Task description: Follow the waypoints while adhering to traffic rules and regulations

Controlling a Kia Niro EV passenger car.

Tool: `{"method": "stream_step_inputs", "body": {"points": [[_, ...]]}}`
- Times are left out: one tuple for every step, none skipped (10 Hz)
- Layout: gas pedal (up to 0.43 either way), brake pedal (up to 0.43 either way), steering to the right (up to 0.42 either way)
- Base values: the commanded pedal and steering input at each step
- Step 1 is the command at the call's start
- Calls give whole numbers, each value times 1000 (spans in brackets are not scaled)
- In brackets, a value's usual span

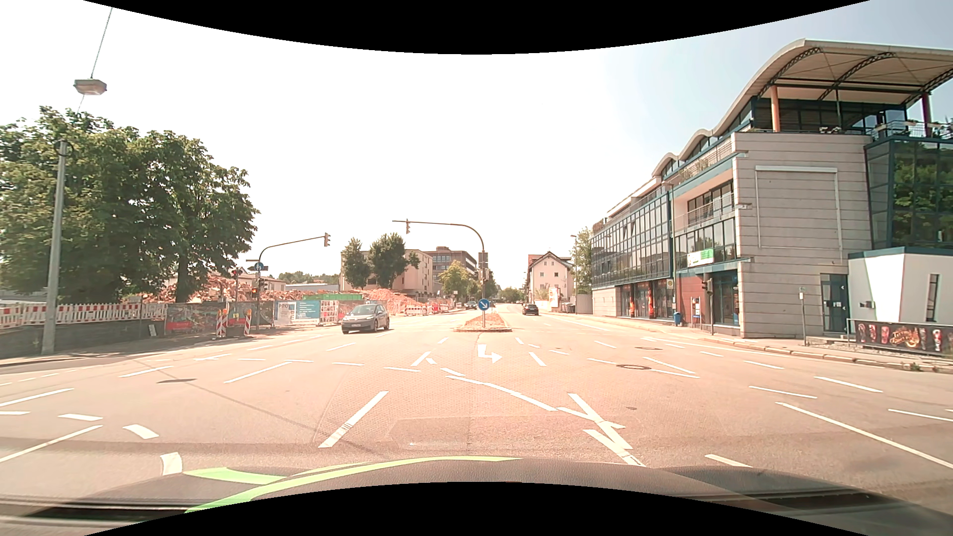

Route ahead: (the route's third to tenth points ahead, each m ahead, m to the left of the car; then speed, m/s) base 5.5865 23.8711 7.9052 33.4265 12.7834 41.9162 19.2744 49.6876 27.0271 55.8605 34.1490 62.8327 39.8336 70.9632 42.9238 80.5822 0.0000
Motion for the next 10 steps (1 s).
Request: {"method": "stream_step_inputs", "body": {"points": [[0,238,-100],[0,238,-99],[0,238,-100],[0,238,-99],[0,238,-100],[0,244,-101],[0,238,-101],[0,238,-101],[0,238,-101],[0,238,-101]]}}
